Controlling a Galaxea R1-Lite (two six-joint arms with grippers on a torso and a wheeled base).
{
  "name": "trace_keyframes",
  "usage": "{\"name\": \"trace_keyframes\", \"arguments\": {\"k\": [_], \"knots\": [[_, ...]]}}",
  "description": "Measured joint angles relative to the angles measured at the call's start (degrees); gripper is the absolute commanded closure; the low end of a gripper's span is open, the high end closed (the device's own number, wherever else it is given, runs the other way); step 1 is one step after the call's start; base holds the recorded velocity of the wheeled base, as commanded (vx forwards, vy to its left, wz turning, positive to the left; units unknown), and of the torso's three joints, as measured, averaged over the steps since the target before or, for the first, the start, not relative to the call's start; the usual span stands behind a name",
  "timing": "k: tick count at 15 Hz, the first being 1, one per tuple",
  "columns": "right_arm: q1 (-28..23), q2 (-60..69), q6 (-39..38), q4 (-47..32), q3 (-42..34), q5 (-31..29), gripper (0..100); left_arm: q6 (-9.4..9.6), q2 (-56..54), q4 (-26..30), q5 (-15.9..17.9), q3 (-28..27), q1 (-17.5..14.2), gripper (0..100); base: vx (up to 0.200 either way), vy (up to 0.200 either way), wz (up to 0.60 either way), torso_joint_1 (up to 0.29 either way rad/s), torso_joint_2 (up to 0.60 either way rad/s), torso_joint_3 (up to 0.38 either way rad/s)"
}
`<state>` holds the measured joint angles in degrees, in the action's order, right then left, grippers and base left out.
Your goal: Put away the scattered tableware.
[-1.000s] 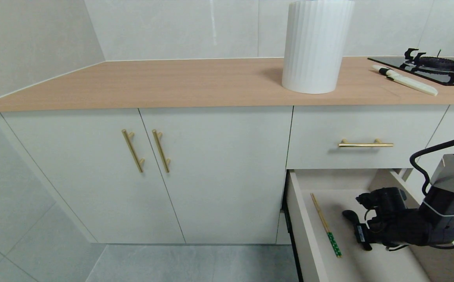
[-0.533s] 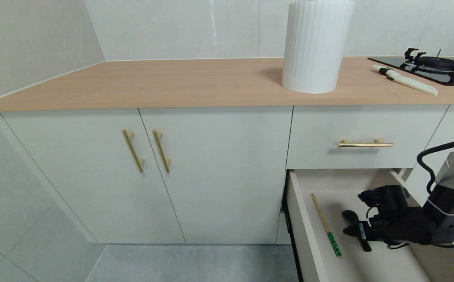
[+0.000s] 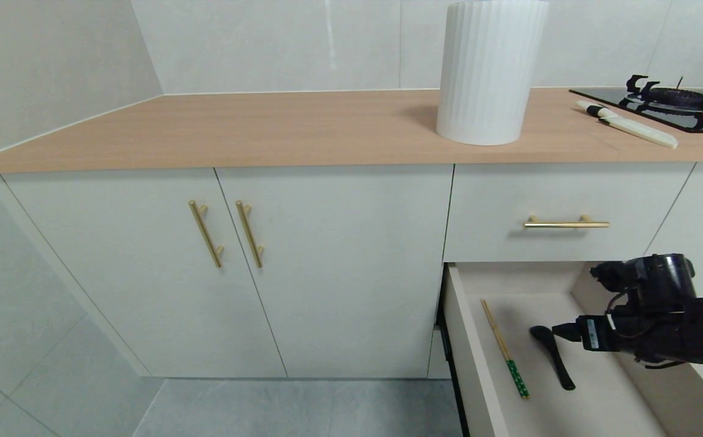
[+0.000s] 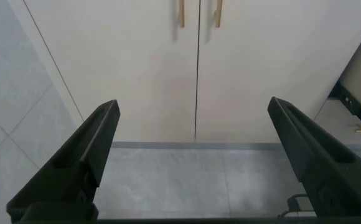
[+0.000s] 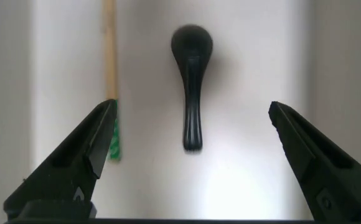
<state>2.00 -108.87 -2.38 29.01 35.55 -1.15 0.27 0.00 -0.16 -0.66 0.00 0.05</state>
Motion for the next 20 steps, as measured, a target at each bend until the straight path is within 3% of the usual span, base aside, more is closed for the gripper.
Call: {"name": "trace_keyframes", "arguments": {"k": [6, 11, 18, 20], "knots": [[1.1, 25.0, -0.1, -26.2, -1.0, 1.7, 0, 0.09, 0.0, 0.0, 0.0, 0.0, 0.0, 0, 0.000, 0.000, 0.00, 0.000, 0.00, 0.000], [1.8, 31.5, 0.0, -28.3, -1.7, 3.6, 0, 0.02, 0.0, 0.0, 0.0, 0.0, 0.0, 0, 0.000, 0.000, 0.00, 0.000, 0.00, 0.000], [2.7, 33.4, 0.0, -28.5, -2.0, 3.5, 0, -0.02, 0.0, 0.0, 0.0, 0.0, 0.0, 0, -0.200, 0.000, 0.00, 0.004, 0.00, 0.004], [2.9, 33.5, 0.1, -28.6, -2.3, 3.5, 0, -0.02, 0.0, 0.0, 0.0, 0.0, 0.0, 0, 0.000, 0.000, 0.00, 0.000, 0.00, 0.000]]}}
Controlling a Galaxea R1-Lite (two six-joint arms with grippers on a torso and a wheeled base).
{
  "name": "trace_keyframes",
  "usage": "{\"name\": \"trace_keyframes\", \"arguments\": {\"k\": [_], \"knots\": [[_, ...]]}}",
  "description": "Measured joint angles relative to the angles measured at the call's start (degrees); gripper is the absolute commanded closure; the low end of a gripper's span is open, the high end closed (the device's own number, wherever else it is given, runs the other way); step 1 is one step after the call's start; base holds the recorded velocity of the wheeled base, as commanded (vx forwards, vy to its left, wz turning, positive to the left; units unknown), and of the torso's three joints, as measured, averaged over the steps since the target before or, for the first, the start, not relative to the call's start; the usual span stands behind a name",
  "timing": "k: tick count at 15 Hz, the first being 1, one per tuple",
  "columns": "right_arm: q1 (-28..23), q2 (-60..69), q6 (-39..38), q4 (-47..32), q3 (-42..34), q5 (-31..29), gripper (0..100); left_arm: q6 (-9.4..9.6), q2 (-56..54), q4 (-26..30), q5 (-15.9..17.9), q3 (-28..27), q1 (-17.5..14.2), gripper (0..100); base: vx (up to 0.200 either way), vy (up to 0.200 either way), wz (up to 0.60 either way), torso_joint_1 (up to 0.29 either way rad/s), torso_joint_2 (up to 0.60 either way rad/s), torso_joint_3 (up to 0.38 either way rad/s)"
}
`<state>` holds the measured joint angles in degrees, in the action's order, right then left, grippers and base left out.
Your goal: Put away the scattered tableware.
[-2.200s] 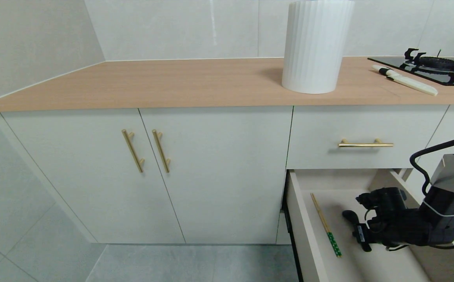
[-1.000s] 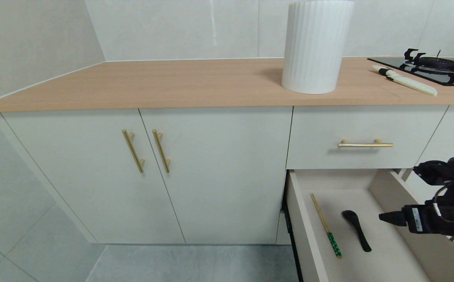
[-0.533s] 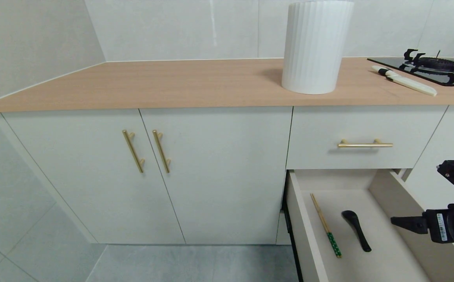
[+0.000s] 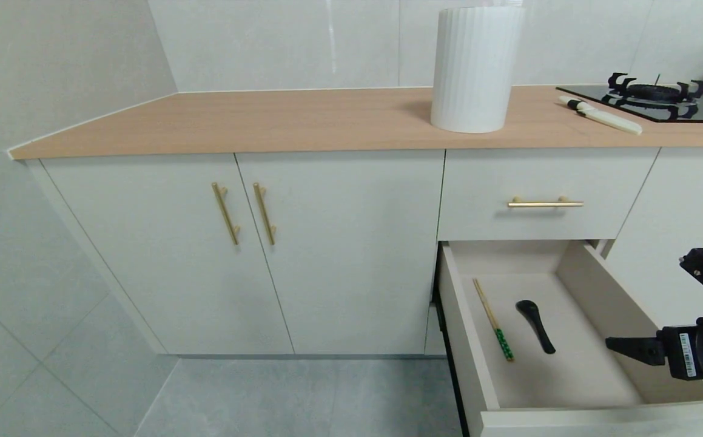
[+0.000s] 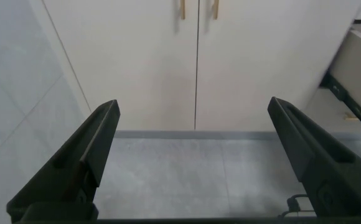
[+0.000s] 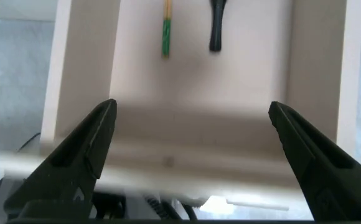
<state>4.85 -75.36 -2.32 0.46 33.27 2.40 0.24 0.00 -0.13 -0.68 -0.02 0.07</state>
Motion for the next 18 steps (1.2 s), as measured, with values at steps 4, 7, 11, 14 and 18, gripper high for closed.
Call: {"name": "trace_keyframes", "arguments": {"k": [4, 7, 11, 14, 18], "knots": [[1.3, -0.2, 0.1, -5.6, 0.0, 0.0, 0, 0.00, 0.0, 0.0, 0.0, 0.0, 0.0, 0, 0.000, 0.000, 0.00, 0.000, 0.00, 0.000], [3.4, -0.6, 0.1, -19.0, 3.6, 0.0, 0, 0.00, 0.0, 0.0, 0.0, 0.0, 0.0, 0, 0.000, 0.000, 0.00, 0.000, 0.00, 0.000], [5.0, -2.2, -0.1, -28.0, 8.3, 0.0, 0, 0.02, 0.0, 0.0, 0.0, 0.0, 0.0, 0, 0.000, 0.000, 0.00, 0.000, 0.00, 0.000], [7.3, -5.8, -2.0, -28.6, 8.6, -0.3, 0, 0.00, 0.0, 0.0, 0.0, 0.0, 0.0, 0, 0.000, 0.000, 0.00, 0.000, 0.00, 0.000], [8.5, -11.7, -8.1, -28.7, 10.0, -2.0, 0, 0.00, 0.0, 0.0, 0.0, 0.0, 0.0, 0, 0.000, 0.000, 0.00, 0.000, 0.00, 0.000]]}}
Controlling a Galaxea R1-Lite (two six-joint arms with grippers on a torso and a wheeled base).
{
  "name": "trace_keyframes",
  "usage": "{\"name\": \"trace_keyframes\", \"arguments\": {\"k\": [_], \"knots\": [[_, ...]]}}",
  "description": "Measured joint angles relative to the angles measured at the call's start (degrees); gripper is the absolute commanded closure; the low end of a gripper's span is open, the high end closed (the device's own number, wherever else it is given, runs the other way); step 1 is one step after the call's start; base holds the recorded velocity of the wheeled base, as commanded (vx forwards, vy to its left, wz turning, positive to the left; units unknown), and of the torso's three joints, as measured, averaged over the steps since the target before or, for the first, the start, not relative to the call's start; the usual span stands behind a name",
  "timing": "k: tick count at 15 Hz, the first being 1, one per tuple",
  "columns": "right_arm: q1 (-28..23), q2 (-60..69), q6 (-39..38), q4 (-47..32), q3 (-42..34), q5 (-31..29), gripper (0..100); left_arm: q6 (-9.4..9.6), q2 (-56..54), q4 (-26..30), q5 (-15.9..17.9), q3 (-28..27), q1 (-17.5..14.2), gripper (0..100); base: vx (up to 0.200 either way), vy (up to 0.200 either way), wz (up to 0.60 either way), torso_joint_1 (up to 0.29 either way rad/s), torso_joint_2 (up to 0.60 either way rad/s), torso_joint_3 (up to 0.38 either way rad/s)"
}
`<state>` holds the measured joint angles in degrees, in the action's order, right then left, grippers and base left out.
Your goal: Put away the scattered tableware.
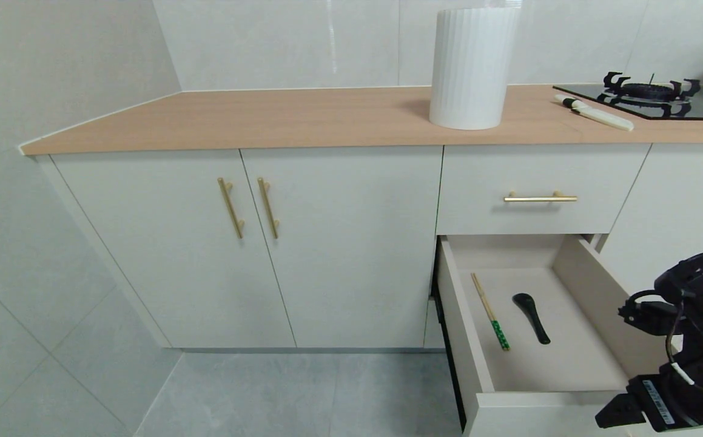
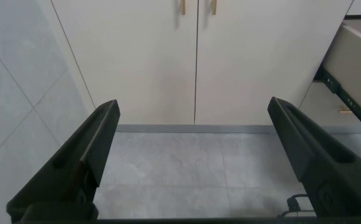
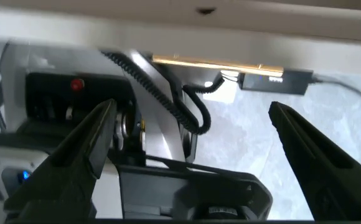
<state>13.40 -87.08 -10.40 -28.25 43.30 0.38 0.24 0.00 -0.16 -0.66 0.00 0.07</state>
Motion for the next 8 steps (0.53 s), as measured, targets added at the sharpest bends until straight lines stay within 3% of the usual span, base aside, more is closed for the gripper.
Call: {"name": "trace_keyframes", "arguments": {"k": [8], "knots": [[0.1, -3.7, -1.2, 2.4, 0.0, -2.2, 0, 0.02, 0.0, 0.0, 0.0, 0.0, 0.0, 0, 0.000, 0.000, 0.00, 0.000, 0.00, 0.000]]}}
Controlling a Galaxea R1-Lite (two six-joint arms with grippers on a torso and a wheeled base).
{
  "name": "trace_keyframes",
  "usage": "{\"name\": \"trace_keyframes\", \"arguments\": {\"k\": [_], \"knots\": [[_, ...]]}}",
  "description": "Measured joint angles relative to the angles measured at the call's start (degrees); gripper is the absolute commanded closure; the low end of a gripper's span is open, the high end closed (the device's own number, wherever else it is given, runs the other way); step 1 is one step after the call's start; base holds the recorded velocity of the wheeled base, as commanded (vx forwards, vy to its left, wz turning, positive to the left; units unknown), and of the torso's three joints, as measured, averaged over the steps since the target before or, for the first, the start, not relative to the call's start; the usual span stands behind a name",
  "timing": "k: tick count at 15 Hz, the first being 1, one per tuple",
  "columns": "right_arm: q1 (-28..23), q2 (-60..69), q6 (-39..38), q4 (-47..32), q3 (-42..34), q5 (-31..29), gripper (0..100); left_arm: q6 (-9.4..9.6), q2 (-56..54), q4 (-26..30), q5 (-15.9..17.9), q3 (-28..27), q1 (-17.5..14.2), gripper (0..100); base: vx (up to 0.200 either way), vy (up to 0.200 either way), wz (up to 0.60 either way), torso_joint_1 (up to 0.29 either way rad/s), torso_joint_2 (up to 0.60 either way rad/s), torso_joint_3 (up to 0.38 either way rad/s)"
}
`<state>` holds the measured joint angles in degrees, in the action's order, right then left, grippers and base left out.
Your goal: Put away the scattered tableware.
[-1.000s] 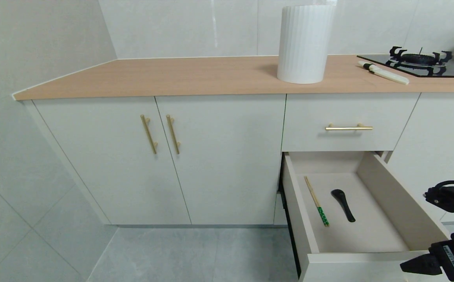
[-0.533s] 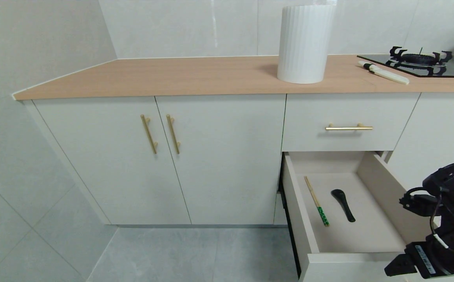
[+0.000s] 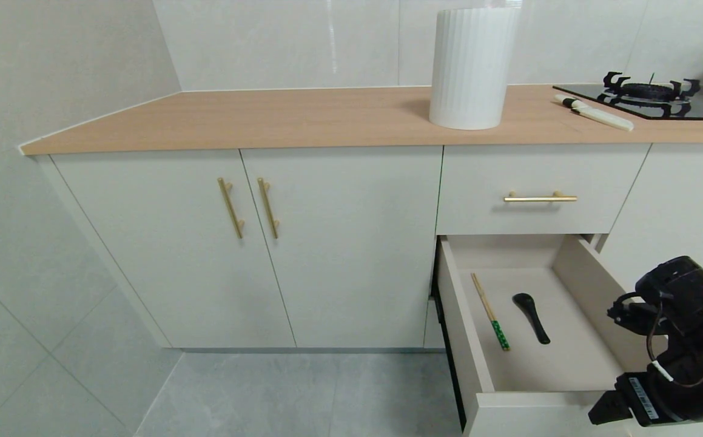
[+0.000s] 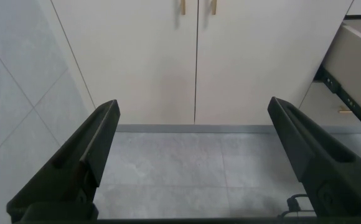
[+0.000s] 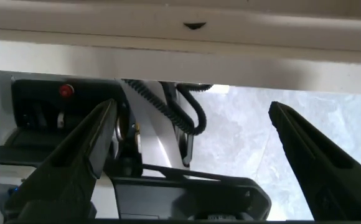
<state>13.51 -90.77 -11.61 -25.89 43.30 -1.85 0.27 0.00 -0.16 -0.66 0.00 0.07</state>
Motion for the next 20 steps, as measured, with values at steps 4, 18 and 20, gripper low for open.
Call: {"name": "trace_keyframes", "arguments": {"k": [4, 18, 20], "knots": [[-0.1, -1.3, -1.5, 3.1, -0.5, -2.0, 0, 0.00, 0.0, 0.0, 0.0, 0.0, 0.0, 0, 0.000, 0.000, 0.00, 0.000, 0.00, 0.000], [-0.8, -6.8, -1.7, 21.1, -2.8, -4.9, 0, 0.00, 0.0, 0.0, 0.0, 0.0, 0.0, 0, 0.000, 0.000, 0.00, 0.000, 0.00, 0.000], [-0.9, -7.9, -1.5, 23.7, -2.8, -4.9, 0, 0.00, 0.0, 0.0, 0.0, 0.0, 0.0, 0, 0.000, 0.000, 0.00, 0.000, 0.00, 0.000]]}}
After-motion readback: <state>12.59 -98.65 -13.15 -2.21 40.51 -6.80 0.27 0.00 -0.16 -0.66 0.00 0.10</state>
